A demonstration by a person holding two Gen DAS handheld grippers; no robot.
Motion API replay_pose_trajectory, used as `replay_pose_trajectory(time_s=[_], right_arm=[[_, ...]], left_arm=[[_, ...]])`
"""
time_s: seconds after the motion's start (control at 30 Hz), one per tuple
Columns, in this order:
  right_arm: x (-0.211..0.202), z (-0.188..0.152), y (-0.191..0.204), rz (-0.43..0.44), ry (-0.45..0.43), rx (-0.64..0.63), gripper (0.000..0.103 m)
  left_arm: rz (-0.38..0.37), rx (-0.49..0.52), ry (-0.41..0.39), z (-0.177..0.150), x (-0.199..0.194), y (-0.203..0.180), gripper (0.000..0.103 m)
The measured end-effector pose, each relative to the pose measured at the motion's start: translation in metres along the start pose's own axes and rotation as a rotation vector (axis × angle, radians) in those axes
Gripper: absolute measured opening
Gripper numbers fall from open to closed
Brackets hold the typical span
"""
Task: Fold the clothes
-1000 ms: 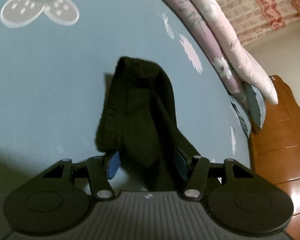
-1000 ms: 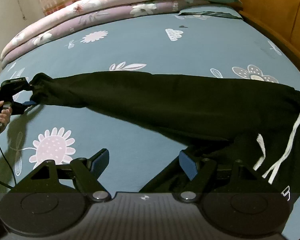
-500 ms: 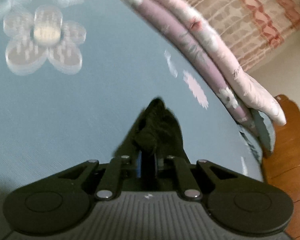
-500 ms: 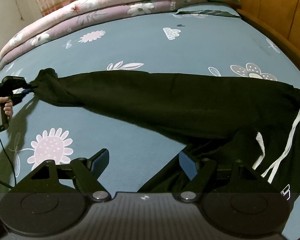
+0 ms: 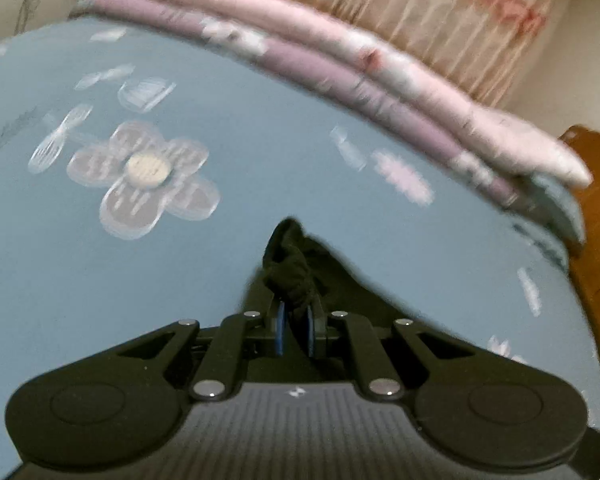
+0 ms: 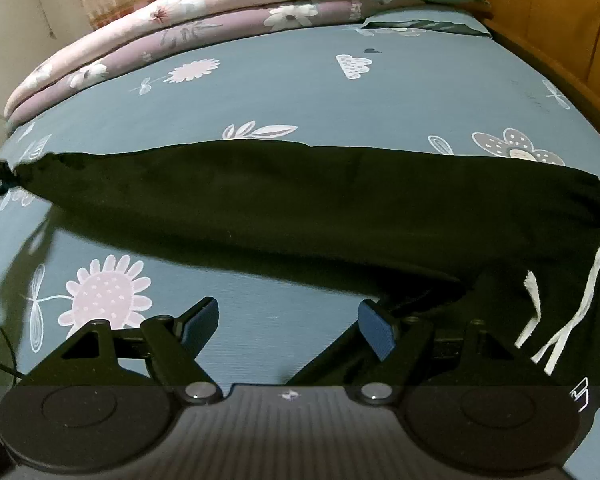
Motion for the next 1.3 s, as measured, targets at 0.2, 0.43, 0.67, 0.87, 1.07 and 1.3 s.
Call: replay_pose_trajectory(time_s=[0.2,0.43,0.67,0.87,1.07,1.3], right_arm=[[0.000,0.002,0.001,-0.004,0.002,-0.013,0.081],[-0.002,0.002,0.005,-0.003,-0.003,-0.025,0.082],[0.000,0.005,0.009,-0.001,-0.001,-0.035,0.082],[-0.003,0.007,0.010,-0.010,-0.015,-0.036,0.082],[-0.005,0.007,0.000,-0.044,-0.014,-0.001,0.082],[-0.012,0.015,-0.002,-0.066,-0.045,-0.021,0.082]], left_arm=[[0.069,-0.009,0.113,-0.027,0.005,0.020,0.018],[0.139,0.144,0.057,-0.013,-0.015,0.013,0.037],[0.065,0.272,-0.002,0.017,-0.005,-0.006,0.049],[0.075,0.325,0.046,0.029,0.057,-0.009,0.053],[0.105,0.352,0.098,0.020,0.083,-0.003,0.058],[0.119,0.374,0.025,0.031,0.062,-0.033,0.054]])
Point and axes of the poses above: each gripper's, at about its wrist camera, not at the fingertips, and x roughly the way its jaws point, y to its left, z to its top, the point moved 2 cm from there along x, roughly the way its jaws point, and after that the axes turned 5 degrees about x, right-handed, at the moved point
